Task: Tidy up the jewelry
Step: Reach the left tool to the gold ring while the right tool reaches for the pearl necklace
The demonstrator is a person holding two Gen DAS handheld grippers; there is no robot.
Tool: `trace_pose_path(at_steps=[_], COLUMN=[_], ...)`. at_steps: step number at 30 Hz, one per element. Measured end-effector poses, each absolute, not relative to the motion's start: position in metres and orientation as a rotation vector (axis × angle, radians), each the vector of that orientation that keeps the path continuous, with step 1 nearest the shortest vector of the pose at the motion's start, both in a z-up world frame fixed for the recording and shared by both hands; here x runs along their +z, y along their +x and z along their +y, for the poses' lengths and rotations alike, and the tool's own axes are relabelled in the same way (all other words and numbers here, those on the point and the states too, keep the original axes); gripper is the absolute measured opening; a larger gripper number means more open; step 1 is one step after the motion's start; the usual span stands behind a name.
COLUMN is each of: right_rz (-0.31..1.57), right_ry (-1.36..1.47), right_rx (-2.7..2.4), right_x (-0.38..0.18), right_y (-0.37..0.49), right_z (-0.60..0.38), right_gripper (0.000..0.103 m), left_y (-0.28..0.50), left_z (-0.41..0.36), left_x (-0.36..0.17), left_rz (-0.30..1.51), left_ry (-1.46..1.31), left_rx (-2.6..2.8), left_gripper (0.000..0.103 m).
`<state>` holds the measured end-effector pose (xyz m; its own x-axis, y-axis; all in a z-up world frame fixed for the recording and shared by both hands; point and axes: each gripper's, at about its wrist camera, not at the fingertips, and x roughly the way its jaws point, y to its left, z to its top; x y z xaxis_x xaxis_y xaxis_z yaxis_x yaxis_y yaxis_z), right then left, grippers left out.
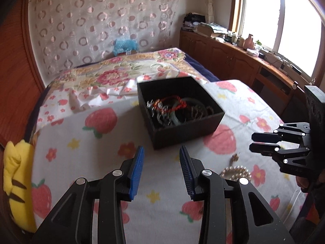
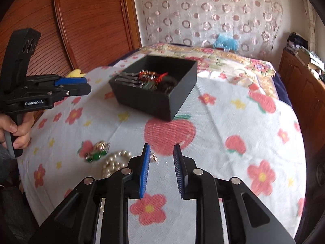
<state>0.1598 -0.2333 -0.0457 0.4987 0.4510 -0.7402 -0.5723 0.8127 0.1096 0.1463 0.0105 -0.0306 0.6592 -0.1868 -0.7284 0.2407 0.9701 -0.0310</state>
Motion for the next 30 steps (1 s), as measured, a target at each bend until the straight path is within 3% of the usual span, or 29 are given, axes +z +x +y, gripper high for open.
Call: trace_pose_path(at_steps=[19, 21, 22, 30], right_rz=[0.911, 0.901, 0.898, 0.891], right_ry=[-0.256, -0.296, -0.312, -0.301], right_rx=[0.644, 0.636, 0.637, 0.633], right_x=[-0.073, -0.073, -0.074, -0.07], right_y=[0.144, 0.142, 0.14, 0.138], right_z=[-0.211, -0.207, -0.206, -0.217], right_gripper=[0.025, 0.021, 0.009, 0.008], left_y=[0.119, 0.119, 0.119, 0.118], left_z=[0.028, 0.022, 0.019, -0.008], left_x=[-0.066, -0.067, -0.068, -0.071], left_rz=[0.876, 0.879, 0.881, 0.891], left_ry=[0.004, 0.0, -0.002, 0.008], left_rx=[-0.232, -0.251, -0.262, -0.335], left_gripper=[0.034, 0.034, 0.034, 0.034])
